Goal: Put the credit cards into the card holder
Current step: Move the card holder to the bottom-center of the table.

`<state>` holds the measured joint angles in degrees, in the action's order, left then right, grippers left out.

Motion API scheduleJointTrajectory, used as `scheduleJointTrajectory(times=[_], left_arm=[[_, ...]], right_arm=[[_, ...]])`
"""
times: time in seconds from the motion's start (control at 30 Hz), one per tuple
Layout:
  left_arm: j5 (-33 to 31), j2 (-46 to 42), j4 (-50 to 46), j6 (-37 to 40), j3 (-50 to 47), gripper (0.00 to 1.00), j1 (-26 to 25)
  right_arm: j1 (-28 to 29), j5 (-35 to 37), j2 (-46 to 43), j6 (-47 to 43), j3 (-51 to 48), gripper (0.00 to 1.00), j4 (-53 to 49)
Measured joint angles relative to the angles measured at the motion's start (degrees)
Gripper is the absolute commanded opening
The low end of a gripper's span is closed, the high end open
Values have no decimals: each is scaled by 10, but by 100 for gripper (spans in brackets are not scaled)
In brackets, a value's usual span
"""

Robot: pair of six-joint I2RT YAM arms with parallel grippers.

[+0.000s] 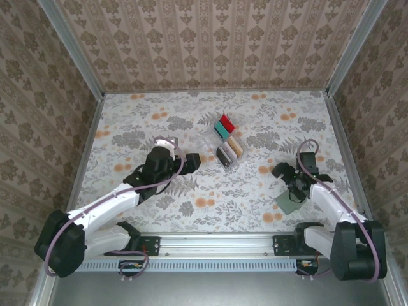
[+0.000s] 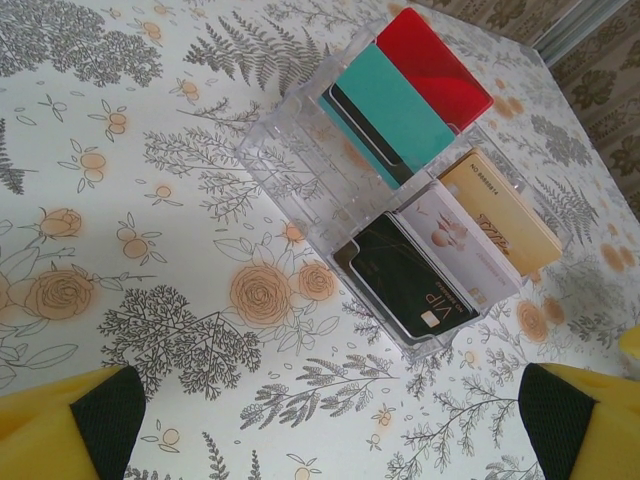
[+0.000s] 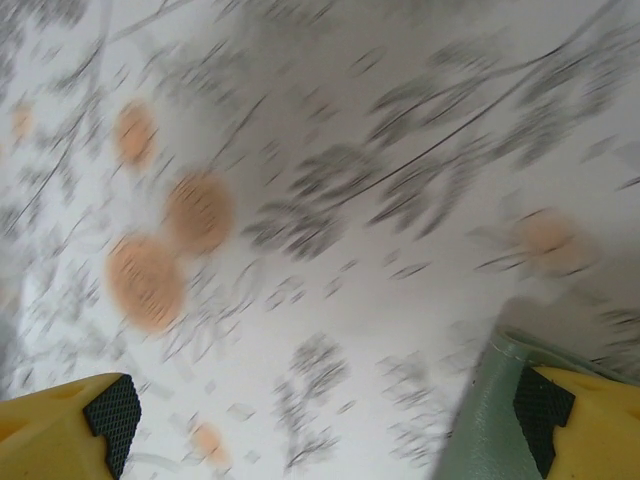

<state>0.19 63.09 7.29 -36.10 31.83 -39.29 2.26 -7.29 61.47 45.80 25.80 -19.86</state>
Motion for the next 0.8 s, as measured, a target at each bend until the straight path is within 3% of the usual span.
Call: scheduleJointTrajectory(times=[0.13,0.47,0.63,0.8], left_arm=[[2,3,0,-1,0,100,0],[17,8,5,-4,0,100,0],[35,12,11,-9,1,100,0],[63,42,13,-18,10,100,0]], right_arm=[[82,-18,10,25,0,99,25],[225,-19,98,54,47,99,74],[261,-20,99,70,48,99,82],[266,8,77,71,71,99,10]])
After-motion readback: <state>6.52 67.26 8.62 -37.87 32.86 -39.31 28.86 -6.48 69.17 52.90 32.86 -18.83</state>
